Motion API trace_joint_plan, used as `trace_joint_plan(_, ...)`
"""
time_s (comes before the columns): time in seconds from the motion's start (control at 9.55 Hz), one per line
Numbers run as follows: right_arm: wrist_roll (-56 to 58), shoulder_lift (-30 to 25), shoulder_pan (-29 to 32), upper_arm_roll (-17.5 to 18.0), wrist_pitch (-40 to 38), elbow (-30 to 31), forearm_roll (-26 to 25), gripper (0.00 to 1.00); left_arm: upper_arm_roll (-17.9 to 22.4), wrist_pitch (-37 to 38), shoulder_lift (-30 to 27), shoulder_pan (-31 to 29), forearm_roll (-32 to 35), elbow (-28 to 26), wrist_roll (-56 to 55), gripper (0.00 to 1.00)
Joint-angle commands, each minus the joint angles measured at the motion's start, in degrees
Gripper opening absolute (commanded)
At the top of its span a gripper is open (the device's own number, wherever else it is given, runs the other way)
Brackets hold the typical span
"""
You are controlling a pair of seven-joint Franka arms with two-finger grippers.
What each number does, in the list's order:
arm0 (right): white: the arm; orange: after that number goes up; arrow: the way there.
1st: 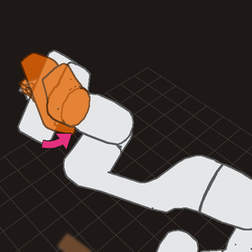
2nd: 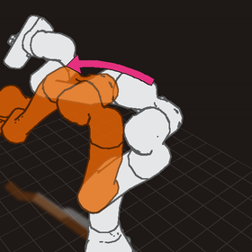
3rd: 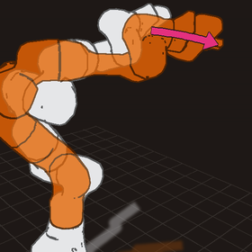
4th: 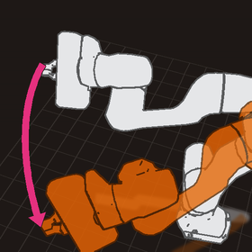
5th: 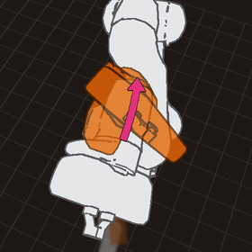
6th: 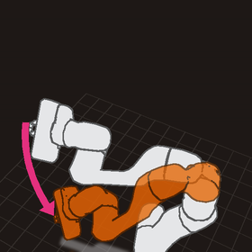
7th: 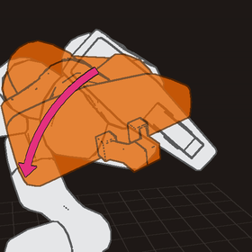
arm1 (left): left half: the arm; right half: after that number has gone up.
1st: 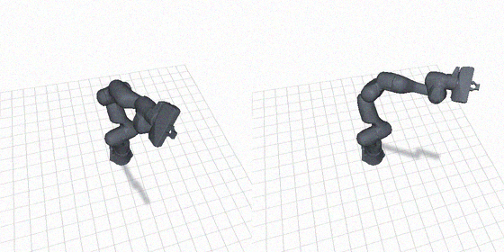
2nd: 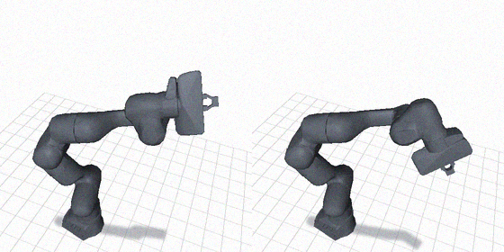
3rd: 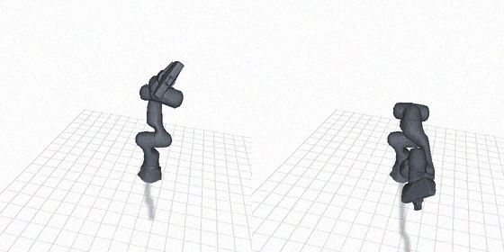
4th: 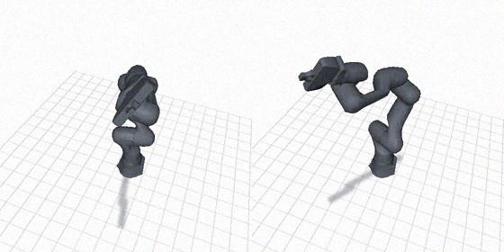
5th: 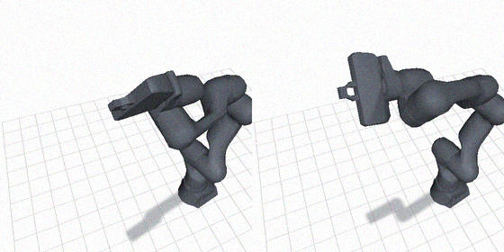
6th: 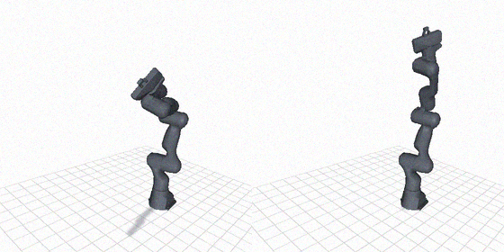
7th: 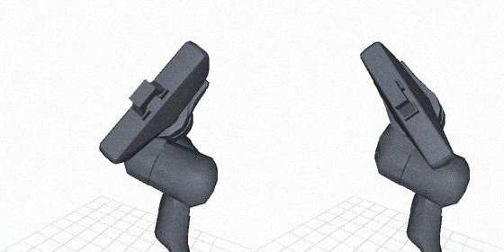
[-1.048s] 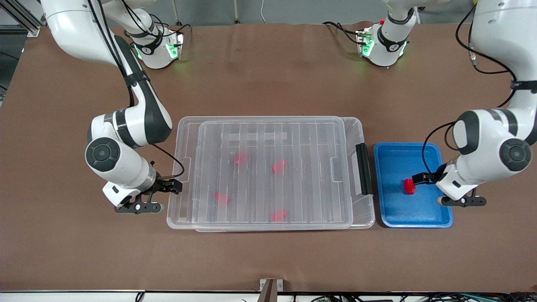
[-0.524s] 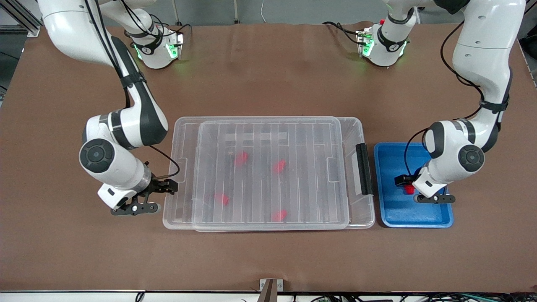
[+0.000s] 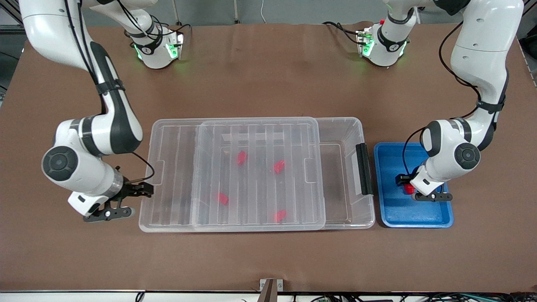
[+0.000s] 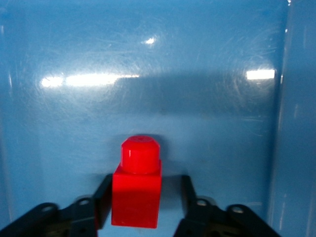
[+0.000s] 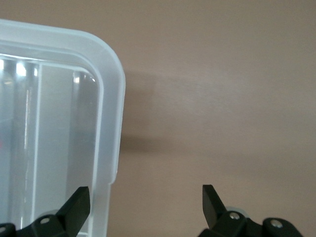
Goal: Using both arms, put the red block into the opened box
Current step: 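Grasp the red block with the left gripper while the right gripper slides the lid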
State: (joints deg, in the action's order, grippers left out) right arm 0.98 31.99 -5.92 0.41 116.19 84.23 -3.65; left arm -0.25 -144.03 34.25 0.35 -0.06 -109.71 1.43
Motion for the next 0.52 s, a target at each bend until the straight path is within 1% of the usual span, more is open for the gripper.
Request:
trace_joint_plan(0.0,3.1,-0.8,2.9,0.5,-3.1,-1.1,-1.4,1.0,0.3,-0.6,0.5,0.1,-0.1,-0.2,1.2,0.0)
trace_joint_plan(0.1,4.6,-0.8,3.8,0.5,-3.8,-1.3,-1.6,1.0,0.3,-0.5,-1.4,0.0,0.0,0.3,1.2,0.0)
trace_joint_plan(0.21,6.1,-0.8,4.8,0.5,-3.8,-1.4,-2.9,1.0,0.3,0.2,-4.3,0.1,0.0,0.2,0.9,0.0)
trace_joint_plan(0.42,7.8,-0.8,5.6,0.5,-3.8,-1.4,-3.6,1.0,0.0,3.9,-10.7,0.3,0.0,1.2,0.8,0.0)
